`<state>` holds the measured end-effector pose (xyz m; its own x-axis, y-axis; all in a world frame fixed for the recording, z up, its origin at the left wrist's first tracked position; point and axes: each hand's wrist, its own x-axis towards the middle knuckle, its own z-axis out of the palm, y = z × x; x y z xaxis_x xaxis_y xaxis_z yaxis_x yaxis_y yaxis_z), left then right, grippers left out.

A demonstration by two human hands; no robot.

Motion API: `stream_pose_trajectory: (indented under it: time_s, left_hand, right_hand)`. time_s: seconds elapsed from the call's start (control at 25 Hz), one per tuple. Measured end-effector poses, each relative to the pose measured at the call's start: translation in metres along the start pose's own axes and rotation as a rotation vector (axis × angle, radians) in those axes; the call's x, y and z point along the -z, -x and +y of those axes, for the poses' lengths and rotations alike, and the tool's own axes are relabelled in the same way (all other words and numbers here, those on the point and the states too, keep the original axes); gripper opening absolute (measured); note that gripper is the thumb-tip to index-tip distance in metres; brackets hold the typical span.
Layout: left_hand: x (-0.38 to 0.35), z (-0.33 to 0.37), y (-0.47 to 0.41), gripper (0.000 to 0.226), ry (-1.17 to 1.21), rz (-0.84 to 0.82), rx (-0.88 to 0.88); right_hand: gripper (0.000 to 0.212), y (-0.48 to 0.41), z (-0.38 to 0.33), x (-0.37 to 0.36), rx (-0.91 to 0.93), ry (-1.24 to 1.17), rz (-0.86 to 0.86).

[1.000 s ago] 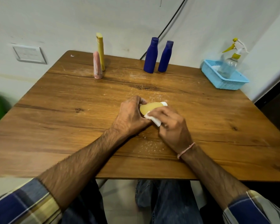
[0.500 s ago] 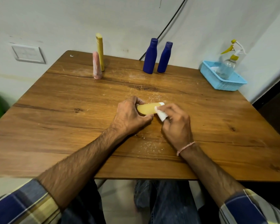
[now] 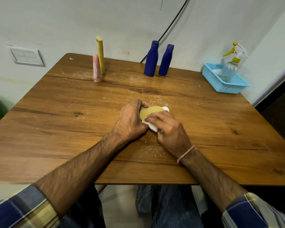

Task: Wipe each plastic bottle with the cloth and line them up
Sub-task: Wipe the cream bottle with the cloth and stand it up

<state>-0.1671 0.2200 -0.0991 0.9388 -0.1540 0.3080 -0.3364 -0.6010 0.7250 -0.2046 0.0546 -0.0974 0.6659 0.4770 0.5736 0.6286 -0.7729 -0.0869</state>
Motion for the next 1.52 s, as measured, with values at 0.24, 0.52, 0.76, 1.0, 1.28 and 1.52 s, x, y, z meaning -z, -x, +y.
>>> stream_pose_trajectory:
  time_s: [0.24,0.52,0.76,1.0,1.28,1.52]
  left_hand:
    - [-0.002,0.000,0.002,0.055,-0.041,0.035,-0.067]
    - [-0.002,-0.002,0.003,0.061,-0.070,0.033,-0.065]
    - [-0.004,-0.002,0.002,0.049,-0.057,0.046,-0.070]
    - [-0.001,0.007,0.006,0.045,-0.045,0.053,0.027]
    - [0.004,0.008,0.008,0.058,0.030,0.093,0.019]
    - [0.007,0.002,0.009,0.071,-0.055,-0.008,-0.164]
  right_hand:
    - [0.040,-0.016,0.004,-0.005,-0.306,0.116,0.123]
    - [0.048,-0.018,0.042,0.003,-0.359,0.173,0.098]
    - [0.041,-0.010,-0.006,-0.007,-0.071,-0.047,0.085]
    - [0.047,-0.016,0.027,0.006,-0.345,0.009,0.098]
    - [0.038,-0.025,0.026,-0.003,-0.570,-0.188,0.249]
    - [0.023,-0.038,0.031,-0.014,-0.638,-0.228,0.254]
